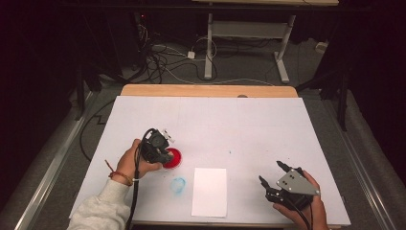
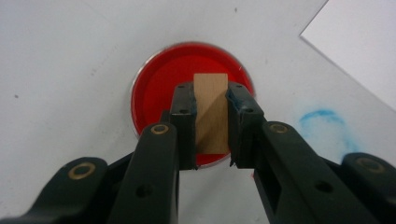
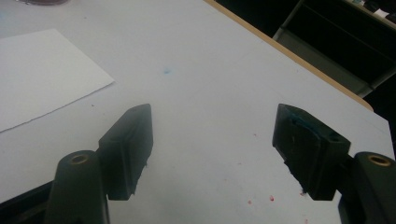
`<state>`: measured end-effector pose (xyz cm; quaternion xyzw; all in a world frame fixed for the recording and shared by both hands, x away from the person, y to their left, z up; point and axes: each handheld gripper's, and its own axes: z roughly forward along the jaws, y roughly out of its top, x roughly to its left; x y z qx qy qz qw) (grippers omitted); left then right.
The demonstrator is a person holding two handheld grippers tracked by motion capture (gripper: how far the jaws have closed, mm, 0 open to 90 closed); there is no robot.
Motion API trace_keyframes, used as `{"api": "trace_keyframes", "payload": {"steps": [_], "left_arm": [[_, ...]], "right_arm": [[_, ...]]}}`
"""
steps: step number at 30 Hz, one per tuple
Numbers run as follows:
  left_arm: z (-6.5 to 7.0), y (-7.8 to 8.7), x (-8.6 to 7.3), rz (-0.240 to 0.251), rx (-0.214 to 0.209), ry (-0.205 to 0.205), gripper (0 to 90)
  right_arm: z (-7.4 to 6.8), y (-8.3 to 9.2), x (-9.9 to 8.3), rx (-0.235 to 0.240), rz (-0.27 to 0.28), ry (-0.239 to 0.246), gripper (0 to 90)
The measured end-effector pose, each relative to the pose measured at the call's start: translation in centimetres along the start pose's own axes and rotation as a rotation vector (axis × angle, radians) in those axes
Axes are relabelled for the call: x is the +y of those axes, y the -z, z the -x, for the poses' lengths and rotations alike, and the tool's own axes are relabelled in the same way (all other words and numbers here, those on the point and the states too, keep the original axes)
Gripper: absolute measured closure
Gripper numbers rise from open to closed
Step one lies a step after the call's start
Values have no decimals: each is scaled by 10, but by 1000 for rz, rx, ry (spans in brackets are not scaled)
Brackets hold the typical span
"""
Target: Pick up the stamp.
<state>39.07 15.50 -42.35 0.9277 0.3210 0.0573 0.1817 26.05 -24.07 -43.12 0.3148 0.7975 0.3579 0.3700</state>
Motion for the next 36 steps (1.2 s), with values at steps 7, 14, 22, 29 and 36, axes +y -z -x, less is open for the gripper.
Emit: {"api": "trace_keyframes", "payload": {"steps": [7,14,22,29,36], "left_arm": [[-3,-11,0,-17,-14,6,735],[1,-13,2,-34,14,-7,736],[-3,-13,-1,-20,-11,5,736],[-4,-13,-2,-10,-23,13,736],[-5,-14,-3,-7,-25,13,736]], "right_arm": [[0,0,0,-1,-2,0,297],[-1,0,0,0,-4,3,297],[0,1,0,-7,-2,9,295],[1,1,0,-11,1,5,296],[1,0,1,-10,8,-2,298]]}}
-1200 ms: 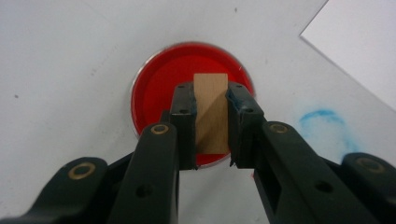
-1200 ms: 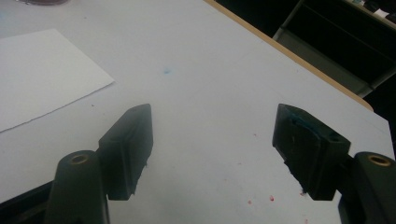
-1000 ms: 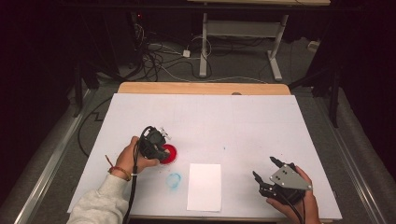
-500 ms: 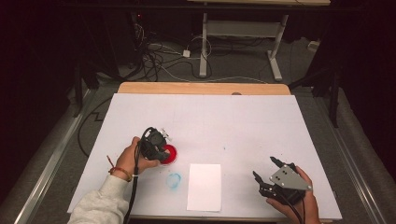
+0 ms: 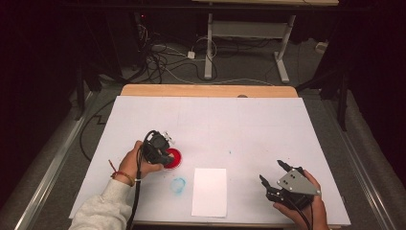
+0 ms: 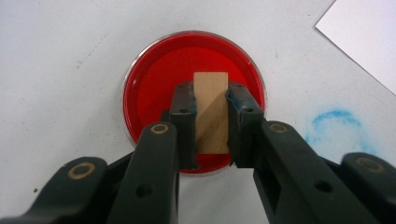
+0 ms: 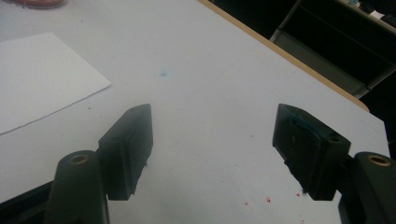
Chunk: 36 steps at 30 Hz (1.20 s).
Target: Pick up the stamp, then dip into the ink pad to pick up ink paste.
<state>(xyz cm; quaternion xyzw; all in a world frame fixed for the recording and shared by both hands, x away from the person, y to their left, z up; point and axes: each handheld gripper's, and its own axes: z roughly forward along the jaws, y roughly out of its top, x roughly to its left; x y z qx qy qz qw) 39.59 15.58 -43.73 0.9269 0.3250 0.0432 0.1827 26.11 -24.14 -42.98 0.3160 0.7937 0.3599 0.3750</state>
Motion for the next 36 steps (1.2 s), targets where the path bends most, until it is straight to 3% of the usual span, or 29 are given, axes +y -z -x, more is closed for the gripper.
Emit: {"api": "trace_keyframes", "payload": {"steps": [19,27,36], "left_arm": [[3,1,-3,26,17,5,736],[2,2,-3,45,1,2,736],[4,4,-3,54,26,3,735]], "right_arm": [[0,1,0,3,4,3,297],[3,1,-1,2,4,2,297],[2,2,-1,5,9,11,297]]}}
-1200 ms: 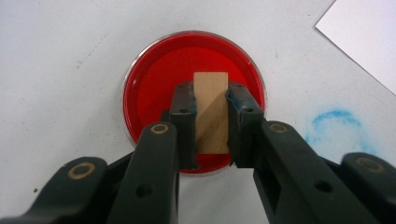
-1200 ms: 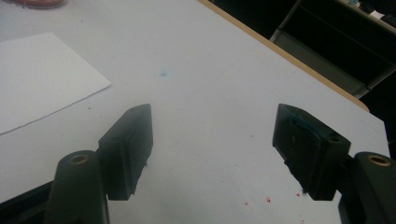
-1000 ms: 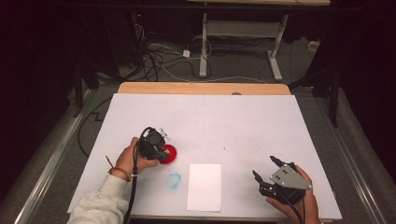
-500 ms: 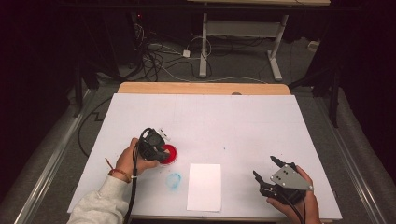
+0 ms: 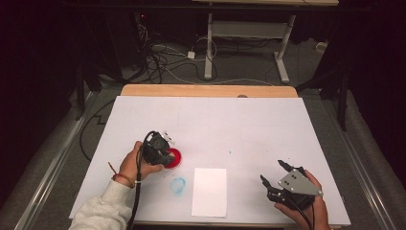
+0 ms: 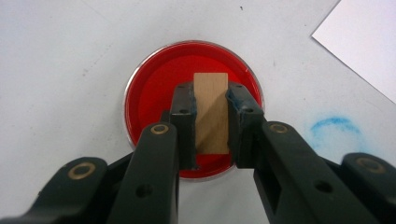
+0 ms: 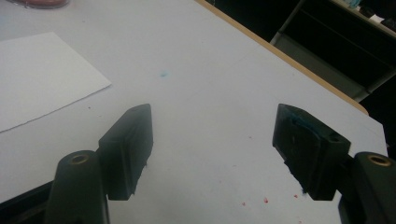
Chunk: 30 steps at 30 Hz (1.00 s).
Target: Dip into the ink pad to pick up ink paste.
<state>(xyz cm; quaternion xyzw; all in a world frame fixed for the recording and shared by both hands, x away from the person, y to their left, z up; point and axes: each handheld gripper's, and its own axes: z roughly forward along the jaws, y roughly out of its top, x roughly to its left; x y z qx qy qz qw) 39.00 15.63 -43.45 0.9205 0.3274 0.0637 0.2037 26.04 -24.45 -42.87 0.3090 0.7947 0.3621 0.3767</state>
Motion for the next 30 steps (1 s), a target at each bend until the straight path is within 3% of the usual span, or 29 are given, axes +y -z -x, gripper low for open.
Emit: {"api": "trace_keyframes", "payload": {"steps": [9,20,30], "left_arm": [[1,19,-3,73,20,6,735],[8,48,-5,149,23,-24,735],[33,63,-2,190,8,-102,735]], "right_arm": [[0,0,1,2,8,-2,296],[-1,0,1,4,6,-1,296],[-2,0,1,8,3,-7,293]]}}
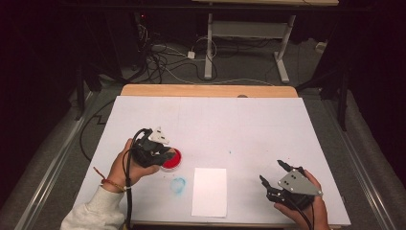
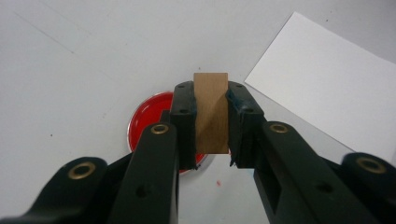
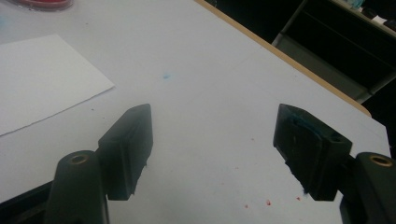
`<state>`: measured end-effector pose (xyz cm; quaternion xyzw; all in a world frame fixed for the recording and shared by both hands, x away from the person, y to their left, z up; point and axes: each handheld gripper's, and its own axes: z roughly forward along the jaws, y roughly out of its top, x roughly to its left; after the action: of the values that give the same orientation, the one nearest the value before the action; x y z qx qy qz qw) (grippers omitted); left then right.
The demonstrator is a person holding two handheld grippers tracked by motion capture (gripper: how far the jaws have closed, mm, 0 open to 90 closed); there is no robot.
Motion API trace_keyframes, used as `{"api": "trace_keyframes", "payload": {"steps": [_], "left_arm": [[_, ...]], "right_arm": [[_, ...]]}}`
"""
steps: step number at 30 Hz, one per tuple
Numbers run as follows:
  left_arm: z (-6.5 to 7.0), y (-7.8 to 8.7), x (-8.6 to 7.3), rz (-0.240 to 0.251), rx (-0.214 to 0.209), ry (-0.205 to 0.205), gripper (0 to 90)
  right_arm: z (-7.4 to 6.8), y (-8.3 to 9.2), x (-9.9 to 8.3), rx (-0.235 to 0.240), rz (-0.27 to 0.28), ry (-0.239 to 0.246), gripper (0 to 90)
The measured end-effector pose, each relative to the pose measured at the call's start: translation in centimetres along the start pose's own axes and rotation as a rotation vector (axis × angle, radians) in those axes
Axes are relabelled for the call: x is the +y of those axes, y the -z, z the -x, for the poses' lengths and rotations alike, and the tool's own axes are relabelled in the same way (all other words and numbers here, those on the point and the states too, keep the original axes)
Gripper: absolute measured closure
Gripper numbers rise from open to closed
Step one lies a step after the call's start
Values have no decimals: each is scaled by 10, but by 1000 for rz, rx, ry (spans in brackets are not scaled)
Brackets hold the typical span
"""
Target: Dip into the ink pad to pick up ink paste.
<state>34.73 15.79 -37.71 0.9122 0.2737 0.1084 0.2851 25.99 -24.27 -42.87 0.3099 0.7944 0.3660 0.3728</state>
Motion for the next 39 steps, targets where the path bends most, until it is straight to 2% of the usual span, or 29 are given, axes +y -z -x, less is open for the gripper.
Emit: {"api": "trace_keyframes", "payload": {"steps": [6,10,18,24,32,39], "left_arm": [[14,-1,6,-2,-31,-50,735],[21,-4,8,9,-69,-80,734],[38,-13,15,-1,-93,-144,735],[48,-17,19,-10,-125,-178,735],[55,-24,21,-17,-134,-209,735],[62,-41,23,-38,-163,-241,734]], "right_arm": [[0,0,0,-2,1,1,293],[0,0,0,0,2,1,292],[-1,0,0,4,2,2,288],[-1,0,0,6,0,5,287],[-1,0,0,8,0,5,287],[-2,-1,0,9,-1,1,287]]}}
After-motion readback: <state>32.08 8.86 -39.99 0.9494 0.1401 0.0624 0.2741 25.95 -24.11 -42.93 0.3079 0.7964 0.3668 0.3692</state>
